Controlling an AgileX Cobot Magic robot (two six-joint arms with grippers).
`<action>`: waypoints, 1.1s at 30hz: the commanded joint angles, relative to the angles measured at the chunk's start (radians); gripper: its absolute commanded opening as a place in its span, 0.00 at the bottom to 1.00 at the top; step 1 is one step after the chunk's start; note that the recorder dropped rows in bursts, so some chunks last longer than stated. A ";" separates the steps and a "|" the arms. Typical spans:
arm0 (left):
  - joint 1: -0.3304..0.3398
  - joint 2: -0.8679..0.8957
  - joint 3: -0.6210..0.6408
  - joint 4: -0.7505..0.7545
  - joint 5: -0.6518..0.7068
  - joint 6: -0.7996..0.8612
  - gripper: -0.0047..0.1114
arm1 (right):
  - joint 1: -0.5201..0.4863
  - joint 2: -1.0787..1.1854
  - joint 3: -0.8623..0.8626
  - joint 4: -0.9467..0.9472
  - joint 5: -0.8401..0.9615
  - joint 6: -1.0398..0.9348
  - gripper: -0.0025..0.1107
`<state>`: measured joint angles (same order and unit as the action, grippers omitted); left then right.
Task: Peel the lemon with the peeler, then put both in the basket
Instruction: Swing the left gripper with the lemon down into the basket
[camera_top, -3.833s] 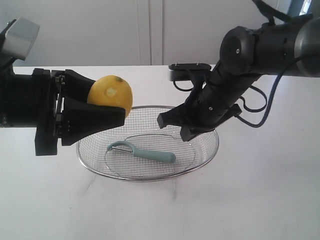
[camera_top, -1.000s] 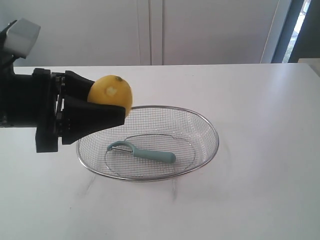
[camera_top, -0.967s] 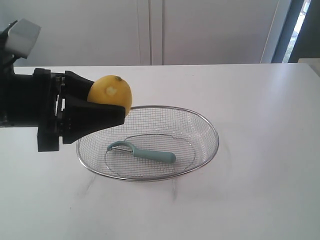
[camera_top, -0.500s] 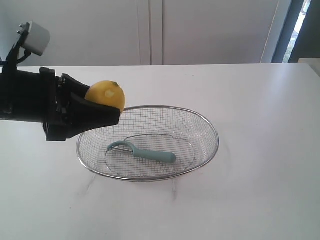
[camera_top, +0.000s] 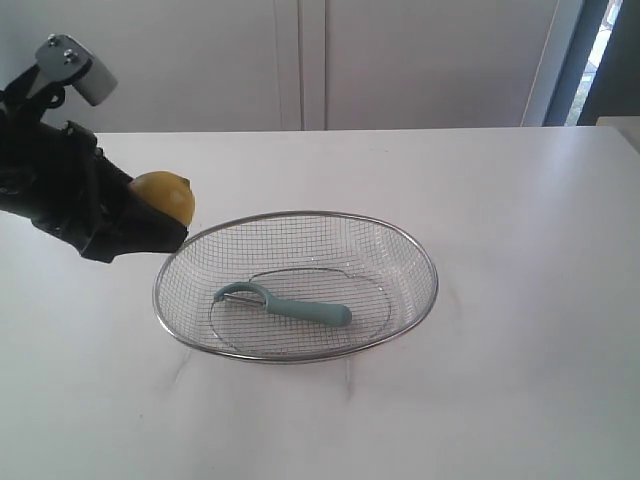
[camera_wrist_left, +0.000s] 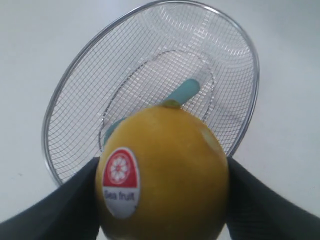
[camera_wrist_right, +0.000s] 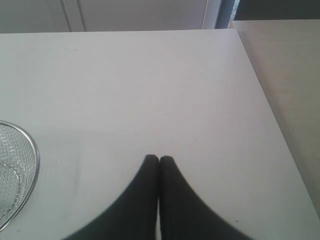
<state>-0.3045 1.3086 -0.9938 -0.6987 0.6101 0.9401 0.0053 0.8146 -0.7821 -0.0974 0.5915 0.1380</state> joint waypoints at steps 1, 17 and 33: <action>-0.082 -0.005 -0.061 0.241 0.002 -0.216 0.04 | -0.005 -0.006 0.004 -0.006 -0.007 -0.002 0.02; -0.337 0.131 -0.223 0.872 0.082 -0.743 0.04 | -0.005 -0.006 0.004 -0.007 -0.009 -0.002 0.02; -0.378 0.361 -0.293 0.871 0.025 -0.761 0.04 | -0.005 -0.006 0.004 -0.006 -0.009 -0.002 0.02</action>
<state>-0.6751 1.6525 -1.2786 0.1752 0.6521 0.1923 0.0053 0.8146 -0.7821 -0.0974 0.5915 0.1380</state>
